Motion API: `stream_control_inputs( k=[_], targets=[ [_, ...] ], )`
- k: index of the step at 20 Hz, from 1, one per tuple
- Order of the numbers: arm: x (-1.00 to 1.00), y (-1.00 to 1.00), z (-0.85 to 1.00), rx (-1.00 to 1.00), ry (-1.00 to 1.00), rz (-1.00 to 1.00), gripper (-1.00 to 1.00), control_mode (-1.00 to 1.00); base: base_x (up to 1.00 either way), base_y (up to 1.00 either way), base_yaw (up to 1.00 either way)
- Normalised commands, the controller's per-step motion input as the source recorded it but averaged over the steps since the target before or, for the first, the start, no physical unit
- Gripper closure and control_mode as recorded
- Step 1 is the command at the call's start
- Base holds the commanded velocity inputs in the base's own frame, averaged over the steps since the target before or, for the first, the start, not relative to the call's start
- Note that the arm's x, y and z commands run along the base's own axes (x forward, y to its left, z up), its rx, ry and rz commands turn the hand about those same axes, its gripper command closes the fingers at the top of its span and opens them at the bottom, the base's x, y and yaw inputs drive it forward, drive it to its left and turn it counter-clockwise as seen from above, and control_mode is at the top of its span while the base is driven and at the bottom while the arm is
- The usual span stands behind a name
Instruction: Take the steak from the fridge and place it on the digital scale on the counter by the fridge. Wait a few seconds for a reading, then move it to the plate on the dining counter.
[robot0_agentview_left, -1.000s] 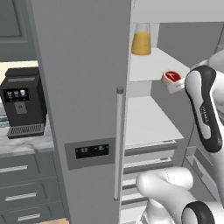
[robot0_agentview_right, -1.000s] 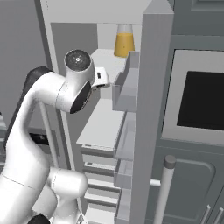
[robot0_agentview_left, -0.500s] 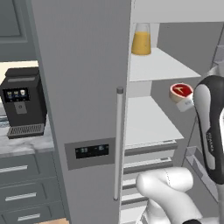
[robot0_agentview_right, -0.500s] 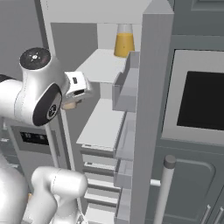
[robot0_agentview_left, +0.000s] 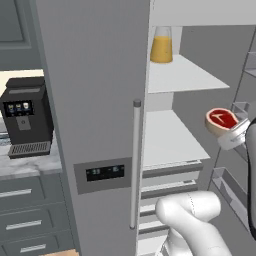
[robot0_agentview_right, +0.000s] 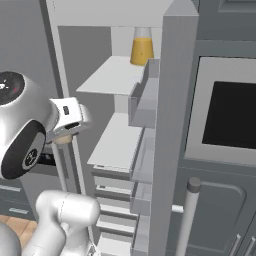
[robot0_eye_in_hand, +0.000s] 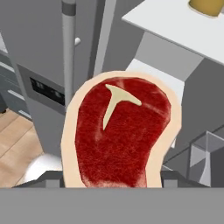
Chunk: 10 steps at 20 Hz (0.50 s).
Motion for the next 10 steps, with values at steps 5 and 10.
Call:
stream_control_inputs(
  k=[5,10],
  targets=[
    [0.00,0.12,0.01,0.02,0.01,-0.06,1.00,-1.00,0.00,0.00,0.00],
    [0.00,0.08,0.00,0.05,0.03,-0.11,1.00,-1.00,0.00,0.00,0.00]
  ],
)
